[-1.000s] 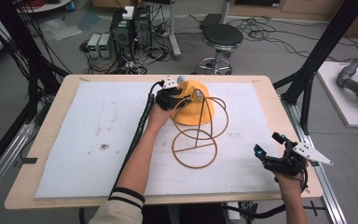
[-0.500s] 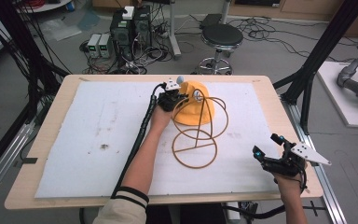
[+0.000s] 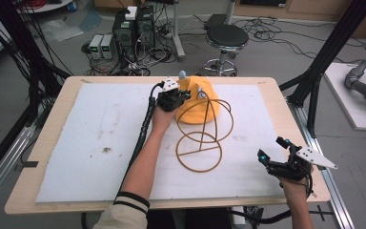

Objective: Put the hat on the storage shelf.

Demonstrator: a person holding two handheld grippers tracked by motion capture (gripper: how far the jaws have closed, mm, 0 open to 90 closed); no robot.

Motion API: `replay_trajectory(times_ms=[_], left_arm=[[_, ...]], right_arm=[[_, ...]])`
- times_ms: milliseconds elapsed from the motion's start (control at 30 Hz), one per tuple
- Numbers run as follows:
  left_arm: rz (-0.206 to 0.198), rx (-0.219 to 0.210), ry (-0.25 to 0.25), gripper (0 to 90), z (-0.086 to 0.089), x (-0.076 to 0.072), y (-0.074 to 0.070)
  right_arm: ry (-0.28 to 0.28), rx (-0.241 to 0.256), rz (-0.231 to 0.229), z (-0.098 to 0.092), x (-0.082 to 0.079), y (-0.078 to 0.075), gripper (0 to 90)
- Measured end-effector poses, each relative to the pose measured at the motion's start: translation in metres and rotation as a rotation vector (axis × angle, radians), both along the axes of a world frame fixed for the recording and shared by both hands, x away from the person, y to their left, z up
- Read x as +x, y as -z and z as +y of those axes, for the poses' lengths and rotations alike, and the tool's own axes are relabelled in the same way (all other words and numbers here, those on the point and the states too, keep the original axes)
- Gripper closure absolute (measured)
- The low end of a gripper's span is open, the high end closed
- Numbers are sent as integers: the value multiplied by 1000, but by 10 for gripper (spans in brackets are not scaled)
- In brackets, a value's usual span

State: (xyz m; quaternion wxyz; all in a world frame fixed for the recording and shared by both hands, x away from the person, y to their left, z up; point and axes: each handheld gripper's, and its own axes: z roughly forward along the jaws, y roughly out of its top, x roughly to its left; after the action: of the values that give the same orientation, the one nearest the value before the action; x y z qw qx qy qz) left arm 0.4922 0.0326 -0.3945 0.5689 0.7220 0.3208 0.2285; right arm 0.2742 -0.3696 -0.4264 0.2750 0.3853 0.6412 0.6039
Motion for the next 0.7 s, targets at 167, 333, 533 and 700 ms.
replay_trajectory(times_ms=[167,333,533,700], left_arm=[[-36,-18,-32,882,12,-2,-14],[-77,-70,-58,881,26,-5,-29],[-111,-106,-83,882,39,-8,-47],[-159,-133,-90,882,46,-14,-69]], right_arm=[[-4,-5,-1,2,0,-1,37],[-4,-10,-4,3,0,-1,37],[-4,-12,-4,5,1,-1,37],[-4,-7,0,5,0,-1,37]])
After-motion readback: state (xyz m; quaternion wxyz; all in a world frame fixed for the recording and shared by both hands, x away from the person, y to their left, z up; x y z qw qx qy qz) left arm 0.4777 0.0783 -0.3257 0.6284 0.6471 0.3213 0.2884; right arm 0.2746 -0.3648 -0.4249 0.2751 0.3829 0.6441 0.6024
